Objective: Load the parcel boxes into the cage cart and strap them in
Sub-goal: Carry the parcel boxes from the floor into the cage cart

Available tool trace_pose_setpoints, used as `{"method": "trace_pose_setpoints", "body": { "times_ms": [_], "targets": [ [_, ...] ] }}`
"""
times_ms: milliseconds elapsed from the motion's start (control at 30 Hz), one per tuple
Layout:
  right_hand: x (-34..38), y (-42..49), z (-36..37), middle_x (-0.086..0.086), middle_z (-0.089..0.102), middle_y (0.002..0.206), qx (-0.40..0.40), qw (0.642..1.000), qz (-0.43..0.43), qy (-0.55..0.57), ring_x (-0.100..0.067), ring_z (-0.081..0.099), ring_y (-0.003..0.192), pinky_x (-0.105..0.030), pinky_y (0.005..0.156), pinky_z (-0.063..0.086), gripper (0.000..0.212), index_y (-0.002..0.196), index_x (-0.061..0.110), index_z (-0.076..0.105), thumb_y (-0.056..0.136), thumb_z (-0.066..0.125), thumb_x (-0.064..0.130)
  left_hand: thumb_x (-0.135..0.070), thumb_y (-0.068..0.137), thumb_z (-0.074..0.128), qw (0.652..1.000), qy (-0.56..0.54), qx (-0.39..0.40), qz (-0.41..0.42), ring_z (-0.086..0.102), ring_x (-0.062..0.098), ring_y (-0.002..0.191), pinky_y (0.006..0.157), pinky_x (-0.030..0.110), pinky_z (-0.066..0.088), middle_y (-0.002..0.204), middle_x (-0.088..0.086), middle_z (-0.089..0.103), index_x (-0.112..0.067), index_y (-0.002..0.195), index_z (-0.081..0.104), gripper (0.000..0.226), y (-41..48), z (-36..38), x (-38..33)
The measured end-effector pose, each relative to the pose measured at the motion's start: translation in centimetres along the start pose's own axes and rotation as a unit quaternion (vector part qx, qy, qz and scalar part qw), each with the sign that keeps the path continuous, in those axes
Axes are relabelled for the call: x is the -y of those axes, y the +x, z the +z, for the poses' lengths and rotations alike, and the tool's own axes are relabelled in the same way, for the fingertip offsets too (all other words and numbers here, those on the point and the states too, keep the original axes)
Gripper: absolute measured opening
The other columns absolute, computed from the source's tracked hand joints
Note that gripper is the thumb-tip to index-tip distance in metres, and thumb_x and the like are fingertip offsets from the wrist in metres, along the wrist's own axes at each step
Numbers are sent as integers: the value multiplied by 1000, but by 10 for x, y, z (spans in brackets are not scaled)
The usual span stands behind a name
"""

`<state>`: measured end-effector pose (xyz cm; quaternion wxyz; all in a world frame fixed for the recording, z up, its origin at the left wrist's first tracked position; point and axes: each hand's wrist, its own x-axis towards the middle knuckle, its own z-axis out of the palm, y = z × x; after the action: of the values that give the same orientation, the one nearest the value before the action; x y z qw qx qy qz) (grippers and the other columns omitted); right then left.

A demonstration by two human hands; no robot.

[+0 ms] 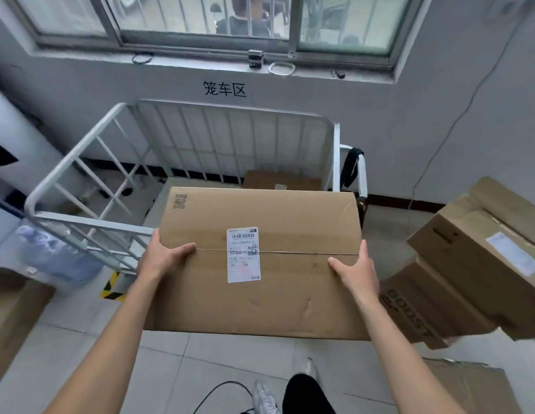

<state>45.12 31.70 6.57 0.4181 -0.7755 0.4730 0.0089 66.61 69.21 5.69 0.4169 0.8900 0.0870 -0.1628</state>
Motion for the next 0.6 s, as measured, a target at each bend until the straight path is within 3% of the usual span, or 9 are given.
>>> {"method": "trace_pose_setpoints", "body": {
  "times_ms": [267,600],
  "targets": [
    [95,75,70,-5,33,160,-28,999,-13,-35,-34,36,142,-54,109,34,101,159,32,11,81,68,61,-76,48,76,999,50,-5,1,65,30,107,97,50,50,115,-3,69,-32,114,49,83,130,-35,-27],
    [242,186,177,-11,48,145,-14,996,-23,-89,-37,48,131,-54,100,40,95,157,29,18,81,63,64,-75,57,74,996,84,-21,-37,63,33,111,97,50,50,120,0,68,-35,115,49,75,306,-94,-59]
  ]
}}
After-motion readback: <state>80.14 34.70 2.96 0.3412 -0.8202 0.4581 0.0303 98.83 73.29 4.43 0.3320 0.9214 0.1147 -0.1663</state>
